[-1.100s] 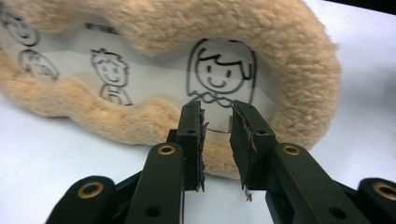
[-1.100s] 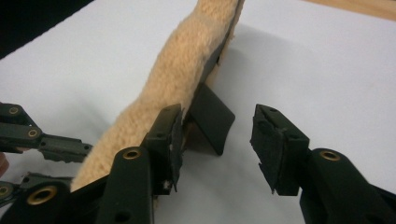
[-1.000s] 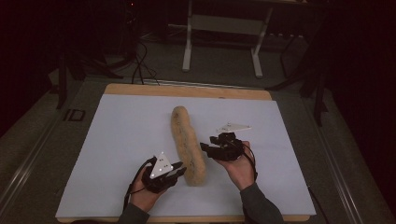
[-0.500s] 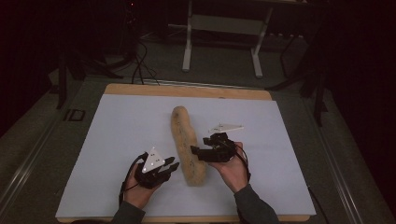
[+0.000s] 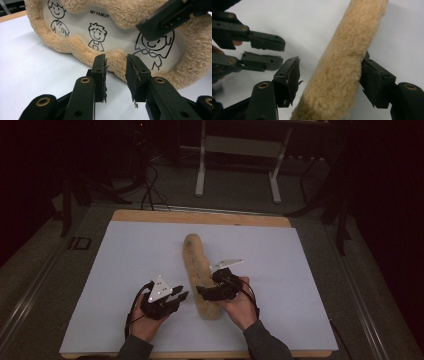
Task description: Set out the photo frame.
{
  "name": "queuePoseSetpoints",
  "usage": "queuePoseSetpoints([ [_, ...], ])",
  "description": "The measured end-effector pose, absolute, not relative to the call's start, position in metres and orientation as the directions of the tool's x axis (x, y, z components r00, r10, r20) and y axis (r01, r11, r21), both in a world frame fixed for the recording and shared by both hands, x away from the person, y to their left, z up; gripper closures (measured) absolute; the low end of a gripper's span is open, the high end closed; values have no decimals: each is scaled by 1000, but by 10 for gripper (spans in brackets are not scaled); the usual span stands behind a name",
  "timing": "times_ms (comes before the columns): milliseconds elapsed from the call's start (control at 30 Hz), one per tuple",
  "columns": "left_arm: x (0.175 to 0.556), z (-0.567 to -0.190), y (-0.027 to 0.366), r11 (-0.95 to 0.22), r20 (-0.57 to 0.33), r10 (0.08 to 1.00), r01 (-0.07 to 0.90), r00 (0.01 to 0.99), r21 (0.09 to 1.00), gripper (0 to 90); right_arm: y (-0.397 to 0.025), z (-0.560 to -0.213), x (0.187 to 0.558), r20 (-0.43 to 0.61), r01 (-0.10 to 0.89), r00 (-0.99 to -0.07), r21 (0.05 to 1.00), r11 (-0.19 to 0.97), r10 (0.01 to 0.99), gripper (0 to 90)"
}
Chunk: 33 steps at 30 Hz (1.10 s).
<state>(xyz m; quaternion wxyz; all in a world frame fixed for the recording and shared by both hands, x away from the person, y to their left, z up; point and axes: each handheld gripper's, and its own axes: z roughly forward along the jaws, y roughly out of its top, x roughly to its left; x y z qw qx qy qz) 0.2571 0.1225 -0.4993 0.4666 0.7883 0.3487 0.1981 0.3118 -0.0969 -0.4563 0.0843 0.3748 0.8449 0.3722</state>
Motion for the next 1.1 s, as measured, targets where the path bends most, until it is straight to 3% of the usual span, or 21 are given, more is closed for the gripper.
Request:
queuePoseSetpoints([
  [367,259,-499,126,-313,-17,742,369,670,875,696,-97,-464,311,148,586,-705,673,451,694,489],
  [1100,260,-498,131,-304,-19,754,375,656,876,689,-101,-465,308,103,553,-707,697,457,700,572],
])
